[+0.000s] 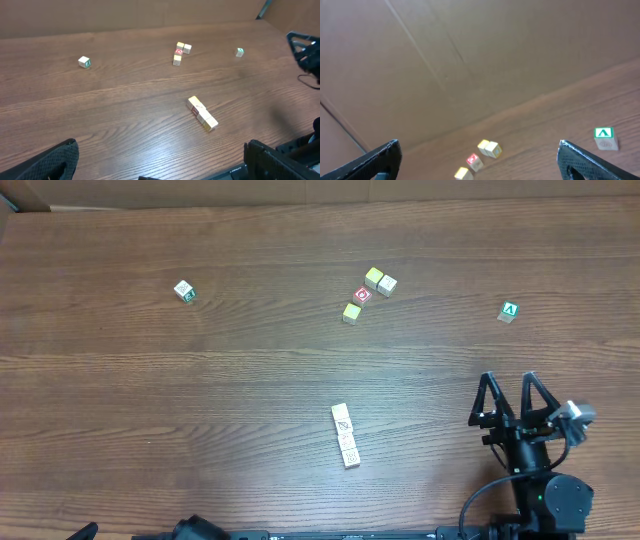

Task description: Flip 4 blocks

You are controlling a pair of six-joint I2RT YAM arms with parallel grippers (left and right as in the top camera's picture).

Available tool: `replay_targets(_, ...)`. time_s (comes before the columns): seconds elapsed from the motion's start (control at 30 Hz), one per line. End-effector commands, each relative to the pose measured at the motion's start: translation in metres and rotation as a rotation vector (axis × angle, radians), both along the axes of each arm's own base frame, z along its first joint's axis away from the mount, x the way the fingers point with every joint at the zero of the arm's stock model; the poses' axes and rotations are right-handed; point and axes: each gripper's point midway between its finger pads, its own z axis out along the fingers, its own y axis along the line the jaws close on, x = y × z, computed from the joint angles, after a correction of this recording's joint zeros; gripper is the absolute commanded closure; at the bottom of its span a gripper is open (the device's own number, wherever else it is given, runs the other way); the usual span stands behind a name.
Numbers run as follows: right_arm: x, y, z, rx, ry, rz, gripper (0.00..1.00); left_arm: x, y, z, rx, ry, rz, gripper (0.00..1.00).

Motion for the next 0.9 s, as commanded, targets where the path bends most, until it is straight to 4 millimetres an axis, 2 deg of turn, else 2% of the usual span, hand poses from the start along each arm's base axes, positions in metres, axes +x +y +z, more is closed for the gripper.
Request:
replay_targets(0.0, 0.004, 0.003, -0.02, -0.081, 0.009, 0.011, 0.0, 0.0, -0.001, 0.0, -0.008, 0.002, -0.006, 0.0)
replay_targets(0.07, 0.005, 0.003, -0.032, -0.13, 0.037, 0.009, 0.0, 0.0, -0.001, 0.0, -0.008, 0.002, -0.006, 0.0)
replay_targets(0.27, 0.005, 0.002, -0.049, -0.28, 0.083, 0.004, 0.0, 0.0, -0.001, 0.0, -0.008, 0.002, -0.006, 0.0)
replay_targets(0.53, 0.005, 0.002, -0.049, -0.349, 0.073, 0.001, 0.0, 0.0, -0.001, 0.0, -0.008, 0.002, -0.006, 0.01)
replay_targets(0.7, 0.005, 0.002, -0.049, -0.51, 0.05, -0.008, 0.0, 0.0, -0.001, 0.0, -0.008, 0.002, -0.006, 0.0)
replay_targets(0.87, 0.006, -0.001, -0.049, -0.513, 0.055, -0.029, 0.0, 0.0, -0.001, 0.0, -0.008, 0.002, -0.006, 0.0)
